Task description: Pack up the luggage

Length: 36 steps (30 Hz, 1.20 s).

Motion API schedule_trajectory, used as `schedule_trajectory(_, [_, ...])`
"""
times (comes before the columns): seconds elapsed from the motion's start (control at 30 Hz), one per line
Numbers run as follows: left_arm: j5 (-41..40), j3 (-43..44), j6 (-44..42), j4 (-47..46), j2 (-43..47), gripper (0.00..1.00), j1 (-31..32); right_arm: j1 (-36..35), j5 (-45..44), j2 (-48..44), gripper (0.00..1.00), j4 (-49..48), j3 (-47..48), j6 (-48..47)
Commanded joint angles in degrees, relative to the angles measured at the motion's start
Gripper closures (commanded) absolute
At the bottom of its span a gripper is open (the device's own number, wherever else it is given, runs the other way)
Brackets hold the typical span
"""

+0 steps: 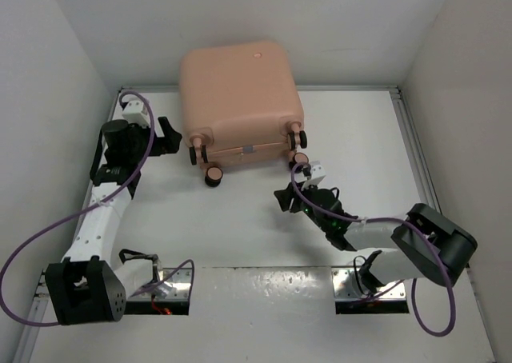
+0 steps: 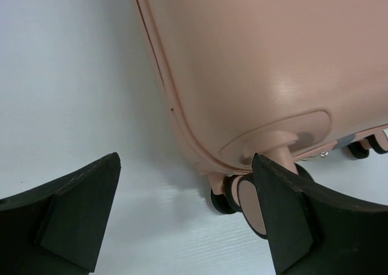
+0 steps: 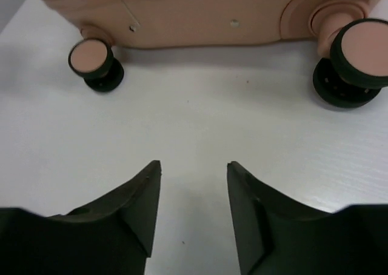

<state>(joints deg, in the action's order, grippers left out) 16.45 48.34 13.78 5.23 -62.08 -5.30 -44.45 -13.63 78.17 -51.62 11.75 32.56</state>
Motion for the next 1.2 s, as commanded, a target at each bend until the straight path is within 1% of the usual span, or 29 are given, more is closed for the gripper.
schedule_trajectory(0.0, [-1.07, 0.18, 1.16, 0.65, 3.81, 0.05, 1.08, -1.78, -4.91, 2.50, 0.54, -14.18, 0.03, 0.50])
schedule_trajectory(0.03, [-1.07, 0.18, 0.46, 1.44, 3.81, 0.05, 1.08, -1.96, -4.48, 3.90, 0.54, -14.56, 0.46, 0.14])
schedule_trajectory(0.07, [-1.07, 0.18, -0.93, 1.44, 4.51, 0.05, 1.08, -1.79, -4.39, 4.96, 0.50, -14.74, 2.56, -1.08])
schedule_trajectory(0.1, [-1.07, -0.52, -1.47, 1.44, 5.04, 0.05, 1.78, -1.87, -4.22, 8.02, 0.38, -16.22, 3.19, -1.18])
schedule_trajectory(0.17, [-1.59, -1.05, -1.48, 1.44, 5.04, 0.05, 2.40, -2.05, -3.52, 10.24, 0.31, -19.12, 5.90, -3.10])
schedule_trajectory(0.2, [-1.59, -1.05, -1.48, 1.44, 5.04, 0.05, 2.40, -3.01, -4.64, 13.99, 0.31, -20.44, 6.79, -4.33])
schedule_trajectory(0.27, [-1.59, -1.05, -1.48, 1.44, 5.04, 0.05, 2.40, -3.89, -6.84, 16.30, 0.31, -22.55, 10.91, -6.09])
schedule_trajectory(0.37, [-1.59, -1.05, -0.86, 0.13, 5.57, 0.05, 2.40, -4.07, -9.12, 22.27, 0.31, -21.95, 16.10, -4.97])
schedule_trajectory(0.5, [-2.12, -1.57, 0.80, -1.18, 4.96, 0.05, 2.40, -4.68, -8.87, 26.94, 0.31, -25.02, 20.24, -5.57])
schedule_trajectory(0.53, [-2.12, -1.58, 0.81, -1.19, 4.43, 0.05, 2.40, -4.86, -9.13, 29.30, 0.31, -27.20, 20.77, -5.92])
schedule_trajectory(0.63, [-2.12, -2.11, 1.34, -2.42, 4.43, 0.05, 2.40, -6.00, -9.66, 32.73, 0.36, -29.06, 23.23, -7.07])
schedule_trajectory(0.87, [-2.65, -2.63, 1.86, -2.95, 3.37, 0.05, 1.26, -6.71, -10.45, 37.49, 0.37, -30.74, 28.24, -8.03])
schedule_trajectory(0.97, [-2.65, -3.25, 1.86, -2.95, 3.37, 0.05, 1.26, -6.79, -10.89, 38.28, 0.40, -31.09, 29.38, -8.39])
schedule_trajectory(1.17, [-2.65, -3.25, 2.39, -2.95, 3.37, 0.05, 1.26, -7.14, -12.56, 38.81, 0.40, -31.35, 30.96, -9.26])
